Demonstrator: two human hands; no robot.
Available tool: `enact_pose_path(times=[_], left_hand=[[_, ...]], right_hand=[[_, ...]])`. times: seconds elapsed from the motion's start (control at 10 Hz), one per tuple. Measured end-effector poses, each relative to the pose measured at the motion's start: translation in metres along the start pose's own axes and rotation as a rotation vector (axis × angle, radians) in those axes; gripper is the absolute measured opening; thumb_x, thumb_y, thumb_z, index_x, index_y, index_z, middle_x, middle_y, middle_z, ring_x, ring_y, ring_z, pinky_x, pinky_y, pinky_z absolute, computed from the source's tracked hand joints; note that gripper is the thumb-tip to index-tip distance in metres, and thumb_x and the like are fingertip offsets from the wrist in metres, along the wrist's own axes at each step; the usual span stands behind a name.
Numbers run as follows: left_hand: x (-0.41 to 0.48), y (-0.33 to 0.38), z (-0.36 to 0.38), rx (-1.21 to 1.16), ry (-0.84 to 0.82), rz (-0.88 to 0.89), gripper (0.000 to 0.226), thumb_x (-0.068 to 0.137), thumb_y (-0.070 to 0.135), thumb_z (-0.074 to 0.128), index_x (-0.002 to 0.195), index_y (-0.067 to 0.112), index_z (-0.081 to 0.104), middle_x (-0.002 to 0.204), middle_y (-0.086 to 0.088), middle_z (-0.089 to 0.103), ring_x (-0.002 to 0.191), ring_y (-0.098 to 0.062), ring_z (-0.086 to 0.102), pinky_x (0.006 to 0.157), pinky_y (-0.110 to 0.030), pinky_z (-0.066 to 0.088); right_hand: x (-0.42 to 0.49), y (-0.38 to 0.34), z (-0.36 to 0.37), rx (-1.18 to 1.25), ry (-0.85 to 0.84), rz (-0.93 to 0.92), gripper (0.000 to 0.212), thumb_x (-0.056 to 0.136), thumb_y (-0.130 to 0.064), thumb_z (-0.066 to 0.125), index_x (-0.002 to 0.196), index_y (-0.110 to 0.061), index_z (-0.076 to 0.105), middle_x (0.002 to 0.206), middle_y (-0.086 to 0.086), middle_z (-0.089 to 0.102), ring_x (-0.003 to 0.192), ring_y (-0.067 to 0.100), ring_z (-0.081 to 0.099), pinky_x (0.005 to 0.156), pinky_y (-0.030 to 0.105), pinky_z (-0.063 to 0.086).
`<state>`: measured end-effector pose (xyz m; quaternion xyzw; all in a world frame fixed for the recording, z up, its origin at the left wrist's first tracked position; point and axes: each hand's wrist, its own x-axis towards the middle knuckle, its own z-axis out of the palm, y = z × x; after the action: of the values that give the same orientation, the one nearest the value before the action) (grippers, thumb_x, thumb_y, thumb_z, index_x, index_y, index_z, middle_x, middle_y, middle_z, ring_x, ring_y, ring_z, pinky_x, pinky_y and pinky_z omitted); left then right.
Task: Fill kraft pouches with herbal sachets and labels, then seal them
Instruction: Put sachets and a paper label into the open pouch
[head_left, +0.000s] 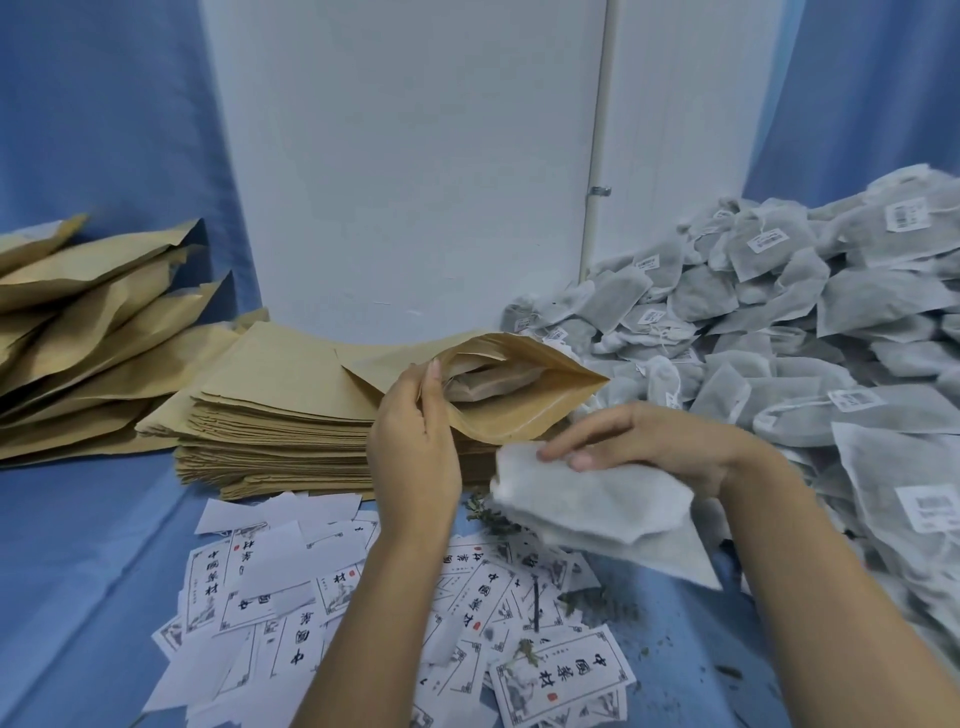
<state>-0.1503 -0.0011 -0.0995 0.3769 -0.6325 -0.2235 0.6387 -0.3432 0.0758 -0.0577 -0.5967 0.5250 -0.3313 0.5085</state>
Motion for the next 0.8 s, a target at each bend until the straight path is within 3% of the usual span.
enact_pose_path(times=[0.1, 0.2, 0.3, 0.4, 0.5, 0.6, 0.7, 0.8], left_hand=[[-0.004, 0.0, 0.001, 0.002, -0.067, 0.012, 0.049, 0.096, 0.048, 0.029, 0.103, 0.015, 0.064, 0.088, -0.005, 0.065, 0.086, -0.024, 0.06, 0.071, -0.029, 0.045], [-0.007, 0.002, 0.0, 0.018, -0.087, 0.021, 0.063, 0.09, 0.056, 0.024, 0.117, 0.013, 0.063, 0.109, -0.011, 0.066, 0.106, -0.028, 0.059, 0.089, -0.042, 0.047], [-0.01, 0.001, 0.004, 0.046, -0.104, 0.053, 0.058, 0.092, 0.051, 0.026, 0.121, 0.015, 0.062, 0.121, -0.001, 0.063, 0.119, -0.016, 0.054, 0.098, -0.032, 0.044], [-0.015, 0.002, 0.01, 0.046, -0.098, 0.073, 0.058, 0.091, 0.05, 0.028, 0.122, 0.013, 0.062, 0.124, 0.002, 0.061, 0.124, -0.011, 0.049, 0.098, -0.014, 0.033], [-0.023, 0.009, 0.016, 0.037, -0.075, 0.118, 0.057, 0.093, 0.048, 0.031, 0.119, 0.009, 0.064, 0.121, -0.001, 0.064, 0.122, -0.013, 0.052, 0.096, -0.005, 0.028], [-0.029, 0.019, 0.024, -0.023, -0.069, 0.122, 0.063, 0.093, 0.054, 0.029, 0.12, 0.01, 0.064, 0.124, 0.002, 0.062, 0.122, -0.009, 0.052, 0.101, -0.014, 0.035], [-0.026, 0.021, 0.022, -0.056, -0.062, 0.079, 0.066, 0.091, 0.058, 0.024, 0.121, 0.014, 0.064, 0.125, 0.005, 0.062, 0.124, -0.006, 0.05, 0.102, -0.02, 0.039], [-0.019, 0.015, 0.017, -0.047, -0.074, 0.057, 0.062, 0.09, 0.054, 0.025, 0.121, 0.016, 0.063, 0.125, 0.005, 0.062, 0.124, -0.008, 0.05, 0.102, -0.025, 0.041]], right_hand=[[0.001, -0.006, 0.0, 0.184, 0.117, -0.091, 0.027, 0.071, -0.024, 0.075, 0.097, -0.023, 0.078, 0.103, -0.003, 0.073, 0.079, 0.007, 0.068, 0.061, 0.017, 0.052], [0.015, -0.013, 0.012, 0.341, 0.385, -0.061, 0.028, 0.08, -0.023, 0.071, 0.103, -0.008, 0.074, 0.096, 0.009, 0.073, 0.071, 0.014, 0.067, 0.054, 0.021, 0.052], [0.028, -0.019, 0.027, 0.397, 0.663, -0.096, 0.015, 0.084, -0.013, 0.069, 0.089, 0.001, 0.07, 0.067, 0.007, 0.067, 0.051, 0.013, 0.061, 0.042, 0.02, 0.044], [0.046, -0.024, 0.037, 0.028, 0.96, -0.063, 0.012, 0.08, -0.007, 0.066, 0.078, 0.004, 0.067, 0.064, 0.007, 0.057, 0.063, 0.017, 0.054, 0.053, 0.024, 0.04], [0.075, -0.033, 0.049, -0.082, 1.072, -0.012, 0.018, 0.083, -0.003, 0.057, 0.095, 0.004, 0.068, 0.093, 0.018, 0.067, 0.09, 0.029, 0.063, 0.082, 0.042, 0.052], [0.094, -0.045, 0.061, 0.163, 1.051, -0.031, 0.031, 0.094, 0.002, 0.044, 0.123, 0.009, 0.053, 0.124, 0.027, 0.057, 0.114, 0.039, 0.056, 0.097, 0.045, 0.047], [0.097, -0.045, 0.064, 0.218, 0.889, -0.001, 0.036, 0.097, -0.003, 0.039, 0.131, 0.007, 0.047, 0.133, 0.026, 0.051, 0.122, 0.039, 0.052, 0.102, 0.044, 0.043], [0.086, -0.045, 0.057, 0.097, 0.821, 0.091, 0.036, 0.099, -0.01, 0.037, 0.129, 0.005, 0.051, 0.133, 0.024, 0.053, 0.123, 0.036, 0.051, 0.1, 0.039, 0.044]])
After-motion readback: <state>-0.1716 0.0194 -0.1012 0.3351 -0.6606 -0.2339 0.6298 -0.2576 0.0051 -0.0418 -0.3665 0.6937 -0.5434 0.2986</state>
